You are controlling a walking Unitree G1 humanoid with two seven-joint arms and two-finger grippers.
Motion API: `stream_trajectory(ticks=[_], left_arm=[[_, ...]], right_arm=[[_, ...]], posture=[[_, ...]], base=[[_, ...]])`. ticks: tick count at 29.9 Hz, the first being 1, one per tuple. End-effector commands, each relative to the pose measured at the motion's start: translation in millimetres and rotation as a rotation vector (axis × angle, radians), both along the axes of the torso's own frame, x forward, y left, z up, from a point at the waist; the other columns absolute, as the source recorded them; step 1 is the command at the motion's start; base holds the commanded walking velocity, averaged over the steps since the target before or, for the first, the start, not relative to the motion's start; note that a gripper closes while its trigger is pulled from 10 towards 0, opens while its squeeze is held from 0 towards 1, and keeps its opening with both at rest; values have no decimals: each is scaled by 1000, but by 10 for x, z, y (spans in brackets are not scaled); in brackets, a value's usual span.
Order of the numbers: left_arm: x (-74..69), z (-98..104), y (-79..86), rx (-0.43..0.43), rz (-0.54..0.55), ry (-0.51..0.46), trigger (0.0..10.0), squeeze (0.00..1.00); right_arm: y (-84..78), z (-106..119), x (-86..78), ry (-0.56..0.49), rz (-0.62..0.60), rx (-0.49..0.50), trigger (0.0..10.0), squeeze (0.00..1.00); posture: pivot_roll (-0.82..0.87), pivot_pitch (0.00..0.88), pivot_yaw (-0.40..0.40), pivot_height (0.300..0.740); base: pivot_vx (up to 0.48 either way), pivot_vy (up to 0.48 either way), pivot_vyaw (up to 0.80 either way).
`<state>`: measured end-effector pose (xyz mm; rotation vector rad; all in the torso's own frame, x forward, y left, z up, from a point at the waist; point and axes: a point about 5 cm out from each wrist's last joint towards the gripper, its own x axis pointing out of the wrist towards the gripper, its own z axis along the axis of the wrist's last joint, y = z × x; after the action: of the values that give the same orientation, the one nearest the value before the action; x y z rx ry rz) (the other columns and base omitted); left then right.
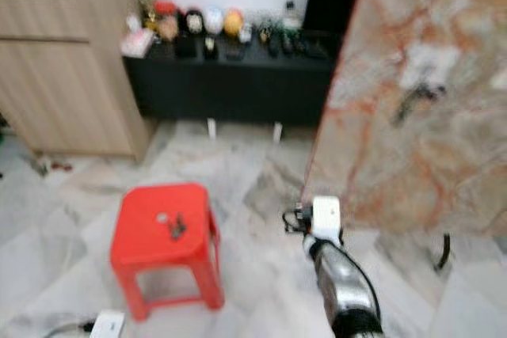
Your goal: Hang keys on a hook
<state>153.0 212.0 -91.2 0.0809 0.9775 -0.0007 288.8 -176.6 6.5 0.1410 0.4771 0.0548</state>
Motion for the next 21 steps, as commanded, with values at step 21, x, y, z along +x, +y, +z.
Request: stream_trajectory(ticks=[21], left_arm=[[56,65,194,118,-32,-20,10000,0]], right_arm=[[91,139,145,-31,78,-32,10000,0]], posture=[[42,0,-70,740]], base=[[0,-127,0]])
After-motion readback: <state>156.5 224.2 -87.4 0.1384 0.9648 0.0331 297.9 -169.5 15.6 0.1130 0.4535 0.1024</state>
